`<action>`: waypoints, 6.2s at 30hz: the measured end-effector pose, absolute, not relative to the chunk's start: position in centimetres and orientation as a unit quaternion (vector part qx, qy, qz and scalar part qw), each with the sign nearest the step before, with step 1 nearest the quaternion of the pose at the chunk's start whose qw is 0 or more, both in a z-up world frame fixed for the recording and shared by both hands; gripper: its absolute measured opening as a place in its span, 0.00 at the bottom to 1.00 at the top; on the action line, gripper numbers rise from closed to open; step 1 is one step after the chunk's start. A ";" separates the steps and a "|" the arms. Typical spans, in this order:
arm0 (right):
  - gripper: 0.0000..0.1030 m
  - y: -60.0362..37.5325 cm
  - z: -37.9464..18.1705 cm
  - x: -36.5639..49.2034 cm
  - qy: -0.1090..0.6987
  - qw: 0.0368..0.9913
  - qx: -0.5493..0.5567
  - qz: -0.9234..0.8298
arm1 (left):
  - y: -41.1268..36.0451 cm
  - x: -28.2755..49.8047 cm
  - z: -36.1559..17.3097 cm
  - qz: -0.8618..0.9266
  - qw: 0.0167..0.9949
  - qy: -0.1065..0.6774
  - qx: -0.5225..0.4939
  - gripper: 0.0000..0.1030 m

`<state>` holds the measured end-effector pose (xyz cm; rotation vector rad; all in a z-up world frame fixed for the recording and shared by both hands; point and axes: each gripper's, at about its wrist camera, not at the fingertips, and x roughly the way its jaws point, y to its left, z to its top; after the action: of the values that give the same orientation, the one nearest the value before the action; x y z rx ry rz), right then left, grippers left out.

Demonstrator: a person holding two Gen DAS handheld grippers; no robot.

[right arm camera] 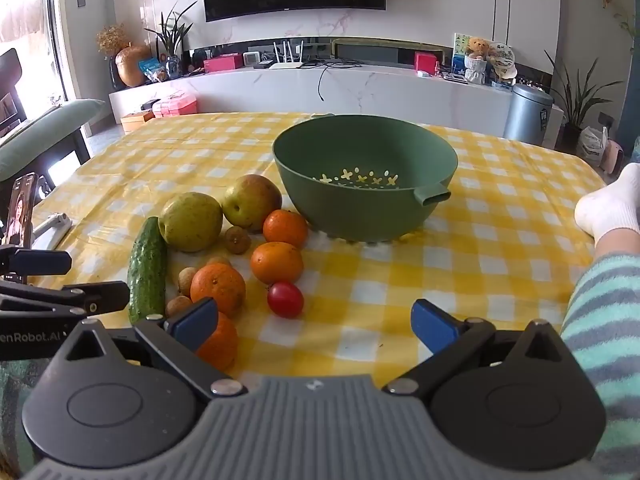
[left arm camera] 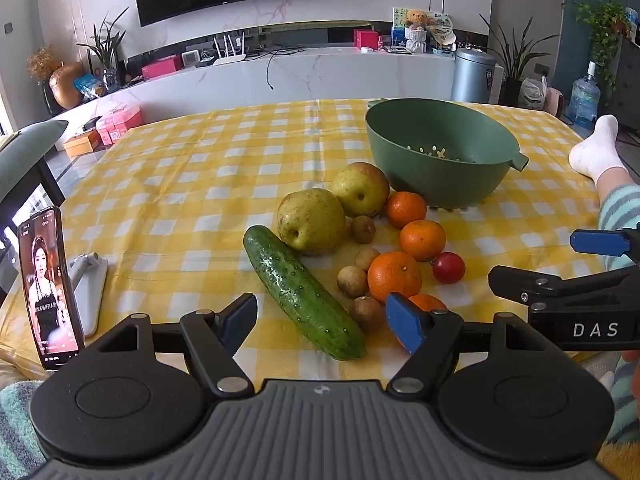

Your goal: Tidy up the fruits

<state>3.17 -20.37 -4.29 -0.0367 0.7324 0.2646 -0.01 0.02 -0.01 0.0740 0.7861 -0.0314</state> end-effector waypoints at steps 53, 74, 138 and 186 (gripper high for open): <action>0.96 -21.4 -4.9 3.6 0.372 0.921 0.005 0.119 | -1.2 0.1 -0.1 -0.015 0.924 0.375 0.066 0.84; 0.70 -19.9 -4.8 6.3 0.343 0.922 0.048 0.170 | 3.0 3.8 0.2 -0.079 0.926 0.370 0.020 0.57; 0.41 -22.4 -0.6 22.5 0.489 0.842 -0.046 0.224 | -6.4 6.6 -4.9 -0.163 0.863 0.422 0.225 0.53; 0.68 -26.1 0.2 22.8 0.437 0.886 -0.058 0.139 | -7.0 20.6 1.4 -0.163 0.876 0.448 0.074 0.47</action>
<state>22.83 -26.06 0.19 -0.1216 0.9096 0.2898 20.63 -7.05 1.44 0.1544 0.9357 -0.3393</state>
